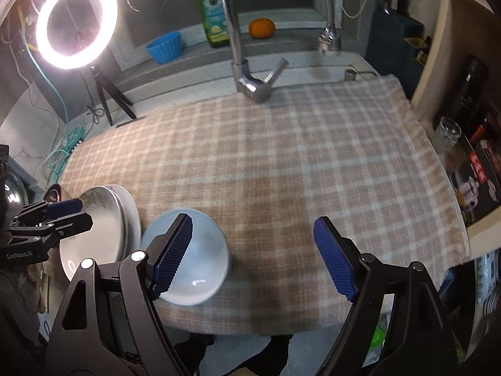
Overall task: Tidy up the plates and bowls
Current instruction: 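Close both tools on the rim of the pale blue bowl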
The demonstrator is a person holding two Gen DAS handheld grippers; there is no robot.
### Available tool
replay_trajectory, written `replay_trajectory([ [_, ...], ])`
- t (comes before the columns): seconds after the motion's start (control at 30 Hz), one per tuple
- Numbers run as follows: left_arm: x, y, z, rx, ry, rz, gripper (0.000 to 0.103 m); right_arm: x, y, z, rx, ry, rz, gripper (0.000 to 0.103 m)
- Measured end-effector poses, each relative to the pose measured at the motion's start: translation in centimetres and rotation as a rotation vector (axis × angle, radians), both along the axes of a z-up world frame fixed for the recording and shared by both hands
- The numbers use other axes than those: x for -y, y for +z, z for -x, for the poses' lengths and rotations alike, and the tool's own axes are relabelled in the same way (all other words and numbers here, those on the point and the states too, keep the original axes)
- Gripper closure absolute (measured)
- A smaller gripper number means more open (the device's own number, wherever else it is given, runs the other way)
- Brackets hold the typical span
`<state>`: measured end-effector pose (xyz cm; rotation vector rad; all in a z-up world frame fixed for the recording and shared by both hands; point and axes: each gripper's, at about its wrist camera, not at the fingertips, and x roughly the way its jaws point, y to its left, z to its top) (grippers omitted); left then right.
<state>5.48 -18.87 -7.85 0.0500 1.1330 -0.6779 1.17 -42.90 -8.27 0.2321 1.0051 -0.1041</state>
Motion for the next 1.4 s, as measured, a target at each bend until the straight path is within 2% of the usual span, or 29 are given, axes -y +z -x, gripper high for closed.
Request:
replay_trajectory([
  [0.13, 2.1, -0.7, 0.6, -0.006, -0.071, -0.007, 0.044, 0.5, -1.2, 1.3, -0.035, -0.002, -0.043, 0.021],
  [0.23, 3.0, -1.6, 0.8, -0.031, -0.103, -0.011, 0.057, 0.8, -2.0, 1.9, -0.044, -0.007, -0.08, 0.024],
  [0.3, 3.5, -2.1, 0.9, -0.04, -0.119, -0.021, 0.063, 0.7, -2.7, 2.2, -0.056, 0.0, -0.118, 0.037],
  [0.37, 3.8, -2.5, 0.9, -0.054, -0.129, -0.027, 0.07, 0.6, -3.6, 2.3, -0.078, 0.006, -0.149, 0.042],
  [0.47, 4.2, -3.0, 0.9, -0.068, -0.142, -0.036, 0.077, 0.1, -4.6, 2.4, -0.101, 0.023, -0.19, 0.055],
  [0.7, 4.6, -4.0, 0.5, -0.097, -0.132, -0.047, 0.079, -0.2, -6.3, 1.7, -0.127, 0.03, -0.264, 0.063],
  [0.77, 4.6, -4.2, 0.4, -0.11, -0.129, -0.047, 0.083, -0.1, -6.8, 1.6, -0.137, 0.027, -0.277, 0.067],
  [0.9, 4.9, -4.6, 0.3, -0.12, -0.13, -0.047, 0.083, 0.0, -7.5, 1.4, -0.151, 0.021, -0.319, 0.069],
  [0.97, 5.0, -5.0, 0.2, -0.133, -0.129, -0.047, 0.086, -0.1, -7.9, 1.3, -0.158, 0.023, -0.332, 0.07],
  [1.2, 5.2, -5.8, 0.0, -0.162, -0.128, -0.043, 0.092, -0.5, -8.6, 0.9, -0.169, 0.033, -0.375, 0.089],
  [1.4, 5.2, -5.9, -0.1, -0.167, -0.124, -0.044, 0.092, -0.6, -8.5, 0.6, -0.169, 0.039, -0.364, 0.089],
])
